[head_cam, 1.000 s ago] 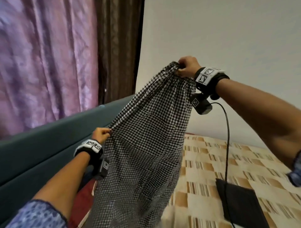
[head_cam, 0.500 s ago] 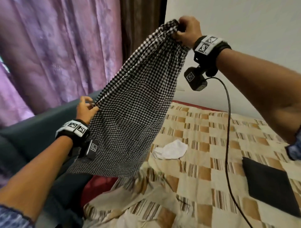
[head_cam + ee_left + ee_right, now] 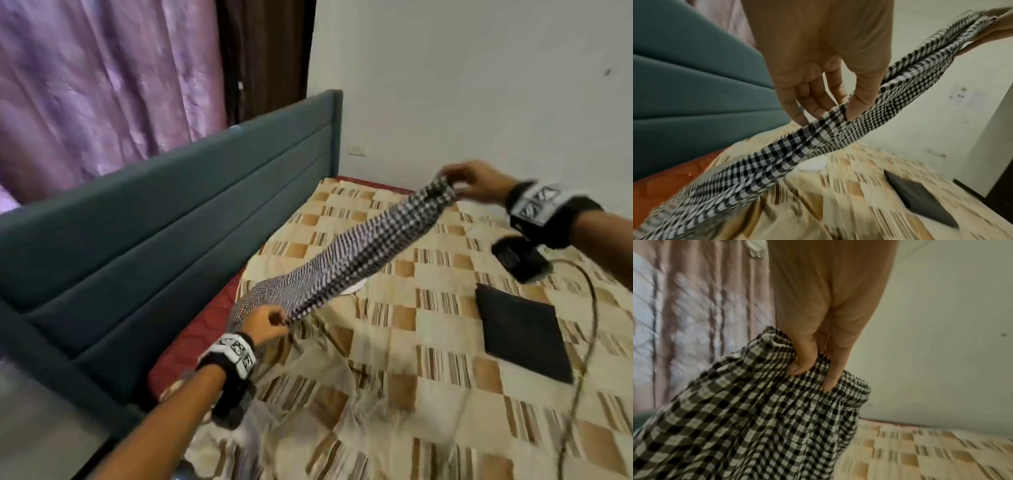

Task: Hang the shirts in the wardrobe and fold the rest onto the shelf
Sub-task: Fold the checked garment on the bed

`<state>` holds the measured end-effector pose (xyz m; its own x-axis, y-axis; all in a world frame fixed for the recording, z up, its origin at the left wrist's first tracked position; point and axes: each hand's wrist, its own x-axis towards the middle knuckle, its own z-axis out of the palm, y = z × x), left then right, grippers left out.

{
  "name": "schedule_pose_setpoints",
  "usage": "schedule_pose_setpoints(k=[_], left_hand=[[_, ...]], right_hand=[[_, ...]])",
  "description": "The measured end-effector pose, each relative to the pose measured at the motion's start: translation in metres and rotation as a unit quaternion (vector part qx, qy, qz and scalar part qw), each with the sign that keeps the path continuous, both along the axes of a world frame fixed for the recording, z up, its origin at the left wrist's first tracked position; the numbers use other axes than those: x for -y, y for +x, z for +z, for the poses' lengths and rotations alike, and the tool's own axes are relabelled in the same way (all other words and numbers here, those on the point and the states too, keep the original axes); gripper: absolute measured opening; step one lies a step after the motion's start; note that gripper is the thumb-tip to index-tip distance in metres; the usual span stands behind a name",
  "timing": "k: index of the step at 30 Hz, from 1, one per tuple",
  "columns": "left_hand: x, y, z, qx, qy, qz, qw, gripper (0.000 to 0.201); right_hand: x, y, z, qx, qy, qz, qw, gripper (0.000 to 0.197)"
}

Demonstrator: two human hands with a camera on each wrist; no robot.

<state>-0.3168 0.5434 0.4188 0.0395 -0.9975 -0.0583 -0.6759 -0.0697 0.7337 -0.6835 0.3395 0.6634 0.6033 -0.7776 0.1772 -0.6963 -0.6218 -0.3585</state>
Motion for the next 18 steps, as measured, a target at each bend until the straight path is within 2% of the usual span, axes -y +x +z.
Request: schedule_pose_setpoints(k=[2, 3, 5, 6, 8, 10, 12, 13, 15, 16, 18], left_hand=[[-0.001, -0.032, -0.040, 0.003, 0.046, -0.005, 0.999, 0.037], [-0.002, -0.047, -0.060, -0.002, 0.068, -0.002, 0.998, 0.037], [-0.004, -0.082, -0.098, 0.000, 0.117, -0.008, 0.993, 0.024], [-0.004, -0.098, -0.118, 0.007, 0.139, -0.019, 0.990, 0.017], [-0.005, -0.132, -0.159, 0.017, 0.182, -0.041, 0.982, 0.011], [-0.008, -0.164, -0.194, 0.054, 0.218, -0.068, 0.972, 0.014], [-0.012, -0.197, -0.217, 0.100, 0.256, -0.096, 0.957, 0.024], [-0.014, -0.213, -0.228, 0.125, 0.269, -0.111, 0.949, 0.028], [-0.018, -0.243, -0.249, 0.177, 0.300, -0.135, 0.928, 0.031], [-0.021, -0.254, -0.258, 0.199, 0.313, -0.140, 0.918, 0.031], [-0.027, -0.273, -0.274, 0.230, 0.328, -0.157, 0.903, 0.029]], right_hand=[[-0.002, -0.044, -0.052, -0.013, 0.044, 0.002, 0.999, 0.020], [-0.001, -0.067, -0.080, -0.007, 0.067, -0.008, 0.998, 0.026], [-0.007, -0.112, -0.133, 0.000, 0.123, -0.027, 0.992, 0.054], [-0.011, -0.135, -0.159, 0.005, 0.162, -0.049, 0.986, 0.047], [-0.017, -0.180, -0.216, -0.005, 0.202, -0.047, 0.978, 0.017], [-0.030, -0.212, -0.273, 0.020, 0.246, -0.051, 0.968, 0.023], [-0.038, -0.244, -0.338, 0.068, 0.268, -0.112, 0.954, 0.016], [-0.044, -0.262, -0.371, 0.065, 0.298, -0.153, 0.940, 0.022], [-0.061, -0.289, -0.427, 0.016, 0.399, -0.211, 0.892, 0.018], [-0.070, -0.302, -0.448, 0.003, 0.409, -0.221, 0.885, 0.020], [-0.091, -0.318, -0.468, -0.011, 0.437, -0.216, 0.873, 0.040]])
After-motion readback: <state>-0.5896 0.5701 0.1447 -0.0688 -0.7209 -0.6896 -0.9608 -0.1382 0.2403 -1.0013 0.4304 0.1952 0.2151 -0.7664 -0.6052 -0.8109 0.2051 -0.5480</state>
